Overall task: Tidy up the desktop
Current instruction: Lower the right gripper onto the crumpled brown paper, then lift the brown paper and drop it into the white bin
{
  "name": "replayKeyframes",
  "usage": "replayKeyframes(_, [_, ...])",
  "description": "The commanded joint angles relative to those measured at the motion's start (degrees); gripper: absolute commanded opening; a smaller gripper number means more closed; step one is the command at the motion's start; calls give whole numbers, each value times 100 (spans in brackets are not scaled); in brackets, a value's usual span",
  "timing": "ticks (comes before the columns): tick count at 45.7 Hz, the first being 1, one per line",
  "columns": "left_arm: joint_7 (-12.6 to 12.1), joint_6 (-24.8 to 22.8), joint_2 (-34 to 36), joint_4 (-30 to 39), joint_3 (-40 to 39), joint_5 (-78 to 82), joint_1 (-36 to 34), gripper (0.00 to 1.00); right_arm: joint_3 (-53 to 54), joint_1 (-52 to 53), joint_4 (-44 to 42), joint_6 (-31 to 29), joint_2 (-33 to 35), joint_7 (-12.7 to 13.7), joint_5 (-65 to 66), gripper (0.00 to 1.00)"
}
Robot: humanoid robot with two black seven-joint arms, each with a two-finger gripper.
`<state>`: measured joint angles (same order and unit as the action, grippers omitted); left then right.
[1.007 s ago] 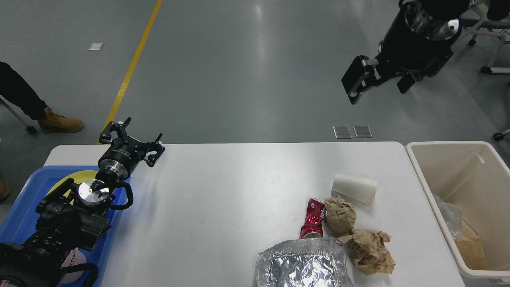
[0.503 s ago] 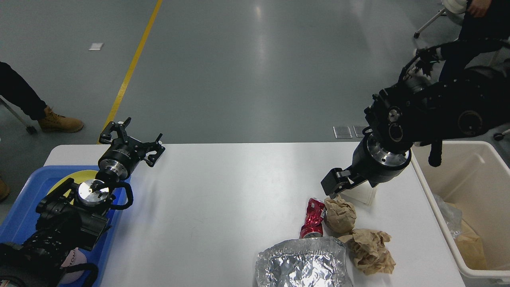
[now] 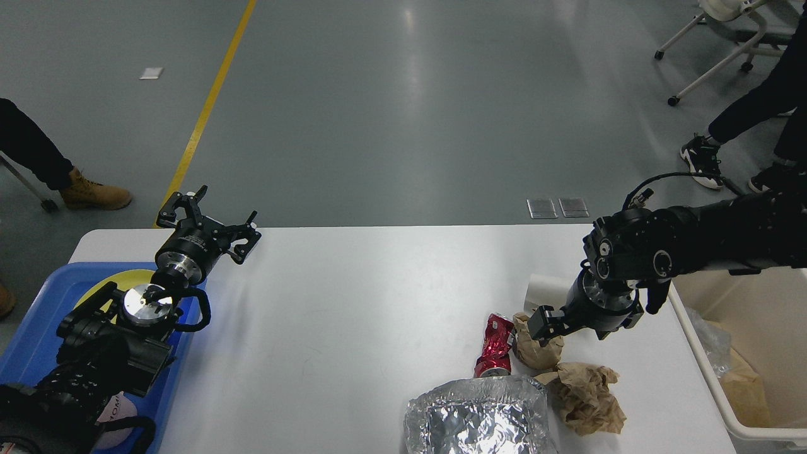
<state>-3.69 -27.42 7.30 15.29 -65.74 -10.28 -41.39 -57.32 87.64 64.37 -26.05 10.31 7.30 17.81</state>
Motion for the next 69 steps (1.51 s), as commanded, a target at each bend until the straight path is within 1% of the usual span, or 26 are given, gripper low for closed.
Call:
replayKeyframes(1, [0, 0, 0, 0, 0, 0, 0, 96, 300, -239, -223, 13, 32, -1, -41, 100])
replayKeyframes(11, [0, 0, 0, 0, 0, 0, 0, 96, 696, -757, -952, 21, 41, -1, -102, 100])
replayKeyframes(16, [0, 0, 0, 0, 0, 0, 0, 96, 766, -1012, -1225, 144, 41, -1, -102, 100])
replayKeyframes(28, [0, 0, 0, 0, 0, 0, 0, 96, 854, -1513, -1497, 452, -3, -1, -102, 100])
replayKeyframes(29, [0, 0, 0, 0, 0, 0, 0, 96, 889, -1548, -1498, 469, -3, -1, -102, 97])
replayKeyframes(30, [0, 0, 0, 0, 0, 0, 0, 96, 915, -1575, -1489, 487, -3, -1, -102, 92])
replayKeyframes(31, [0, 0, 0, 0, 0, 0, 0, 96, 942, -1601, -1489, 496, -3, -1, -85, 82])
replayKeyframes(32, [0, 0, 0, 0, 0, 0, 0, 96, 959, -1619, -1497, 487, -3, -1, -102, 68])
replayKeyframes(33, [0, 0, 0, 0, 0, 0, 0, 96, 968, -1619, -1489, 435, -3, 8, -102, 50])
replayKeyframes(34, [0, 0, 0, 0, 0, 0, 0, 96, 968, -1619, -1480, 400, -3, 17, -102, 31])
replayKeyframes(35, [0, 0, 0, 0, 0, 0, 0, 96, 968, -1610, -1454, 364, -3, 26, -111, 9])
replayKeyframes(36, [0, 0, 0, 0, 0, 0, 0, 96, 968, -1601, -1445, 268, -3, 34, -129, 0])
replayKeyframes(40, [0, 0, 0, 0, 0, 0, 0, 96, 968, -1601, -1471, -180, 23, 96, -164, 0])
replayKeyframes(54, [0, 0, 0, 0, 0, 0, 0, 96, 986, -1461, -1462, -313, 102, 113, -164, 0])
replayKeyframes(58, [0, 0, 0, 0, 0, 0, 0, 96, 977, -1250, -1401, -400, 199, 122, -164, 0])
replayKeyframes(64, [0, 0, 0, 0, 0, 0, 0, 96, 925, -724, -1296, -848, 462, 122, -164, 0])
replayKeyframes(69, [0, 0, 0, 0, 0, 0, 0, 96, 863, -65, -1059, -1419, 989, 131, -164, 0])
